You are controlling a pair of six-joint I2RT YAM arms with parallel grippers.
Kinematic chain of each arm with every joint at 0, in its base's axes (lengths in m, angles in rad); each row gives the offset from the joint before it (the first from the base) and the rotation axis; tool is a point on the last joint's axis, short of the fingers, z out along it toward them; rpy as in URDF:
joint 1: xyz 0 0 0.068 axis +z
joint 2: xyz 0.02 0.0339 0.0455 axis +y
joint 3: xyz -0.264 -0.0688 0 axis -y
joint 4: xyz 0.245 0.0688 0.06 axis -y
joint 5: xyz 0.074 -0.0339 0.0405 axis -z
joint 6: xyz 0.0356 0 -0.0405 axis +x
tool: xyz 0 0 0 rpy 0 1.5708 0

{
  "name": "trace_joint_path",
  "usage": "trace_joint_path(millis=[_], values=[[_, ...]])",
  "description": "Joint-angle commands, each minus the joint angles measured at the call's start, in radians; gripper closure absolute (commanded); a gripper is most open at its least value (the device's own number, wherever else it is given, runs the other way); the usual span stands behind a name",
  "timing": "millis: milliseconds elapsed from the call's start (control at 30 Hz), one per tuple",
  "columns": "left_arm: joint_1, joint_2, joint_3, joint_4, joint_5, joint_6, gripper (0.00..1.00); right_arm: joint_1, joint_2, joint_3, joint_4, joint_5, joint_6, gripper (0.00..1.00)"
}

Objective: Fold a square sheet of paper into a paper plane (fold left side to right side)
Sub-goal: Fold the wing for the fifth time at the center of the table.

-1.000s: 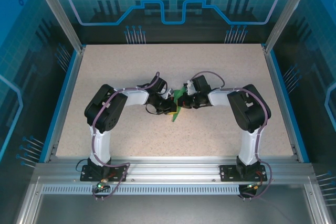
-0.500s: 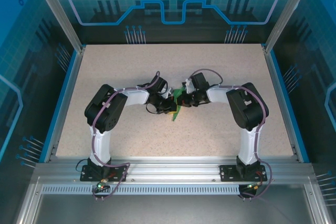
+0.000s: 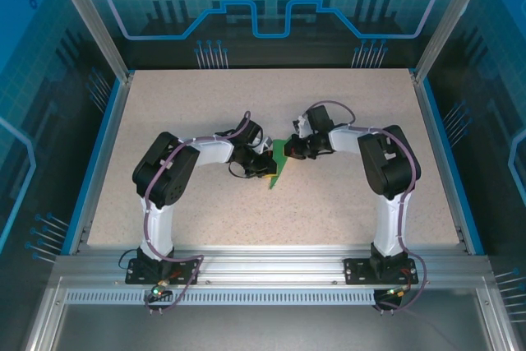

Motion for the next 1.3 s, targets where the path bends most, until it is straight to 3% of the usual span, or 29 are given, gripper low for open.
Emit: trace_joint_path(millis=[0,933,1267], values=[[-0.007,0.044,-0.010,-0.119,-0.070,0.030,1.00,-0.035,0.032,0.047,-0.063,0.047,-0.022,0.99],[-0.007,0.045,-0.006,-0.122,-0.070,0.031,1.00,-0.168,0.198,0.332,-0.237,0.004,-0.043,0.98],[-0.007,0.041,-0.010,-0.114,-0.067,0.033,1.00,-0.158,-0.063,0.147,-0.145,-0.024,-0.041,0.98]])
